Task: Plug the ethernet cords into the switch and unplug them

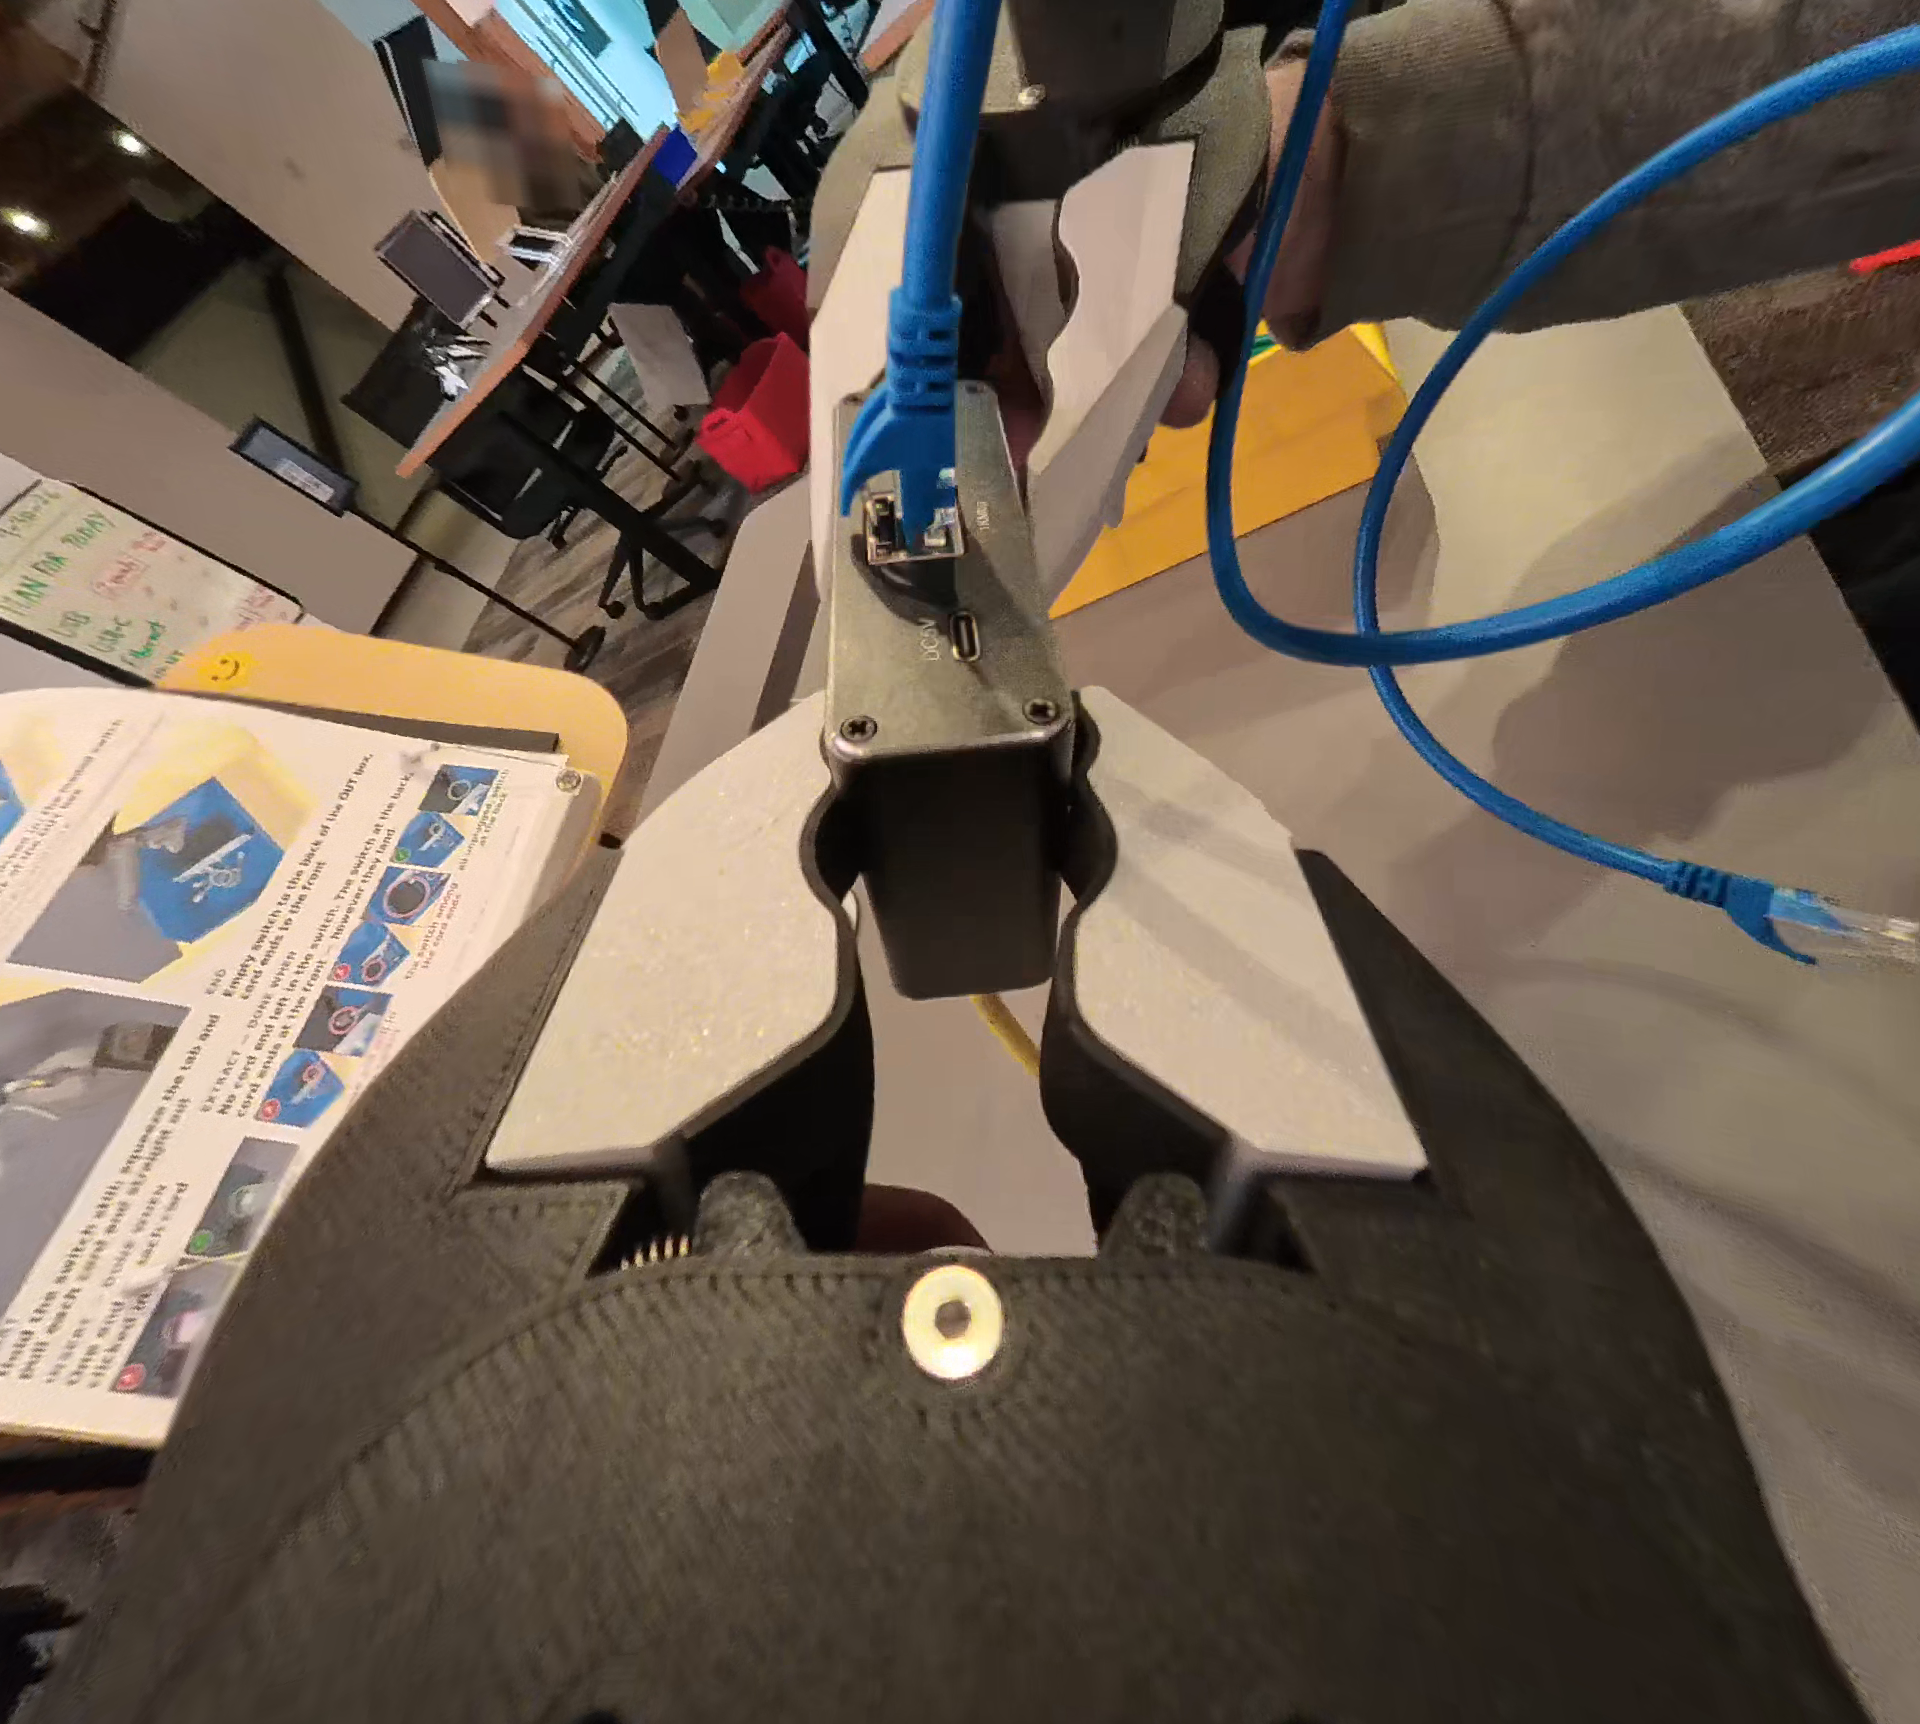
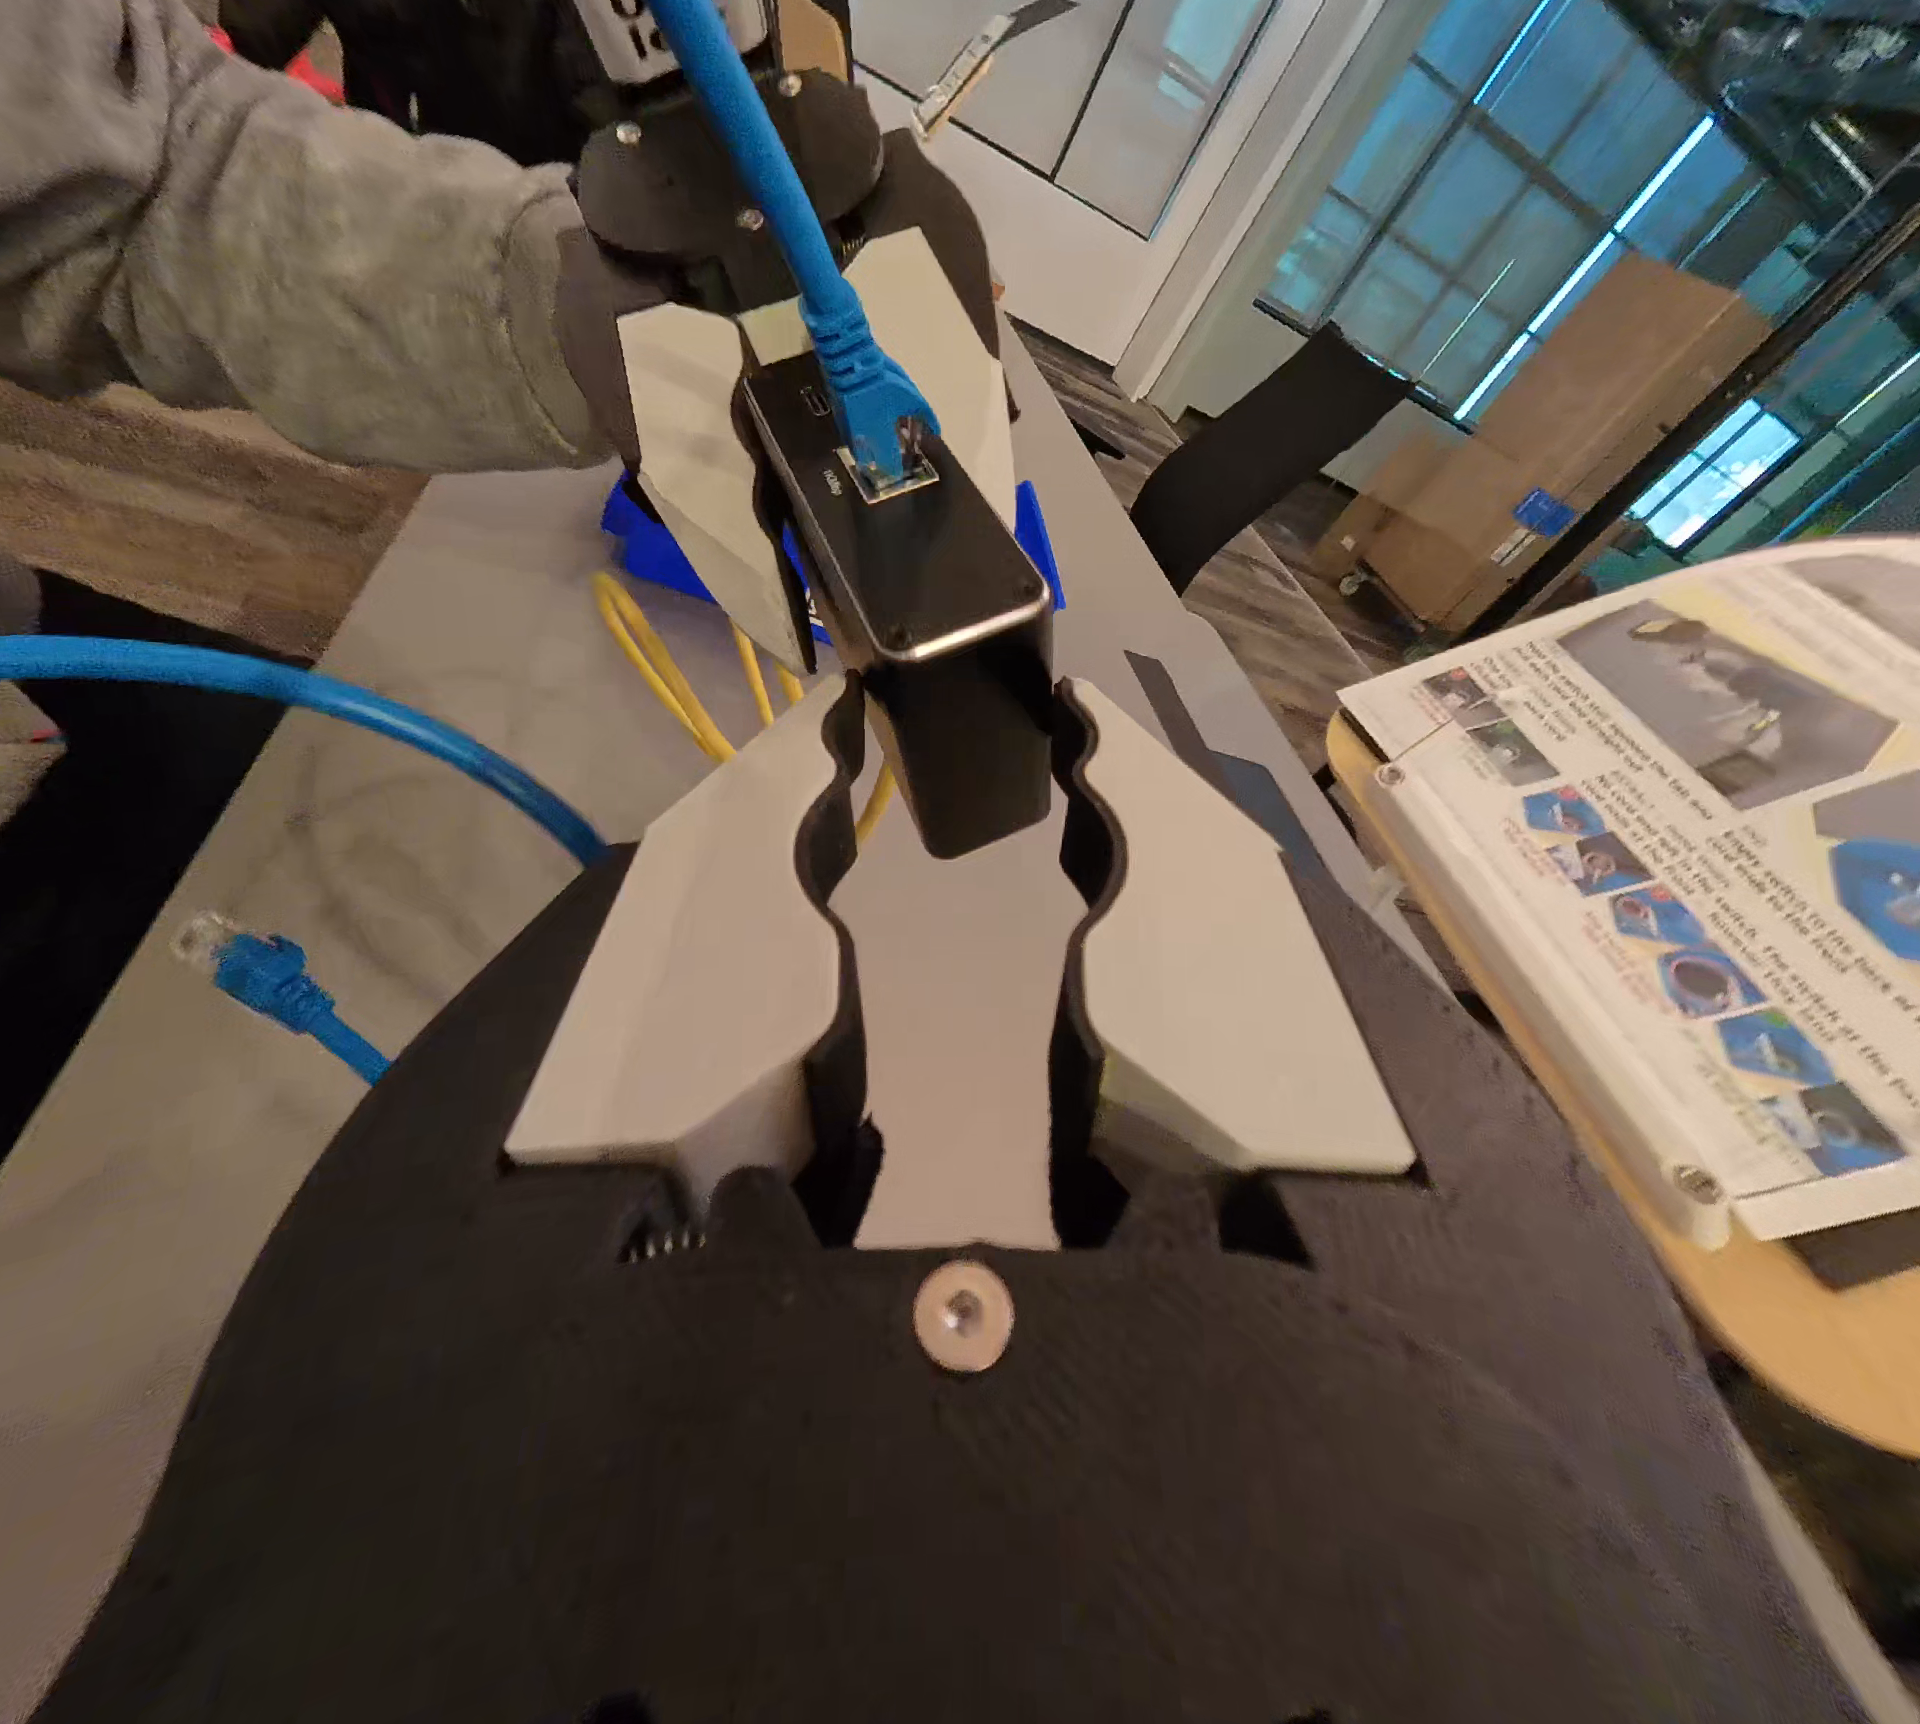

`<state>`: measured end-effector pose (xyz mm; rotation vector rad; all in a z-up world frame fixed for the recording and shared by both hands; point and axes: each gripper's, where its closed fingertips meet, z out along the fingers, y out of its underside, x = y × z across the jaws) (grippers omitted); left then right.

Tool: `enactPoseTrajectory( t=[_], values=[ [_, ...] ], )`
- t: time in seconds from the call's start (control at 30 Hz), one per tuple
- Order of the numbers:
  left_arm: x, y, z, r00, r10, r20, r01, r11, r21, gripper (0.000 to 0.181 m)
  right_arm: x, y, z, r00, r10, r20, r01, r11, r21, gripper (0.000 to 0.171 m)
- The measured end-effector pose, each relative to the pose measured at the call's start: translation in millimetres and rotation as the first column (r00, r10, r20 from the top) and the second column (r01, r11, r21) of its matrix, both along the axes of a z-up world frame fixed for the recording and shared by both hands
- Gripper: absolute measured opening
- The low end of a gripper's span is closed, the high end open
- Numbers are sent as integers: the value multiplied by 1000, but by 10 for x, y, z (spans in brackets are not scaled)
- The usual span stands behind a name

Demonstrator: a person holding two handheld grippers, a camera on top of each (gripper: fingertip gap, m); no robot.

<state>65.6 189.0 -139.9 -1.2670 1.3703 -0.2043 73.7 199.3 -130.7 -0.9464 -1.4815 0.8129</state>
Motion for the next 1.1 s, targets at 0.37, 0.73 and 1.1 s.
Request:
enactPoseTrajectory(
  t=[0.37,0.73,1.1],
  values=[
    [130,-143,138,997,-47,61,47,999,9,36,-151,-167,-7,996,82,-28,-82,996,-26,32],
    [-302,230,133,961,233,-152,-208,964,166,36,463,806,-60,851,-489,189,455,868,198,22],
    [-514,430,-41,836,437,-331,-358,893,274,36,-28,-39,377,880,-419,223,240,798,552,27]
  ],
)
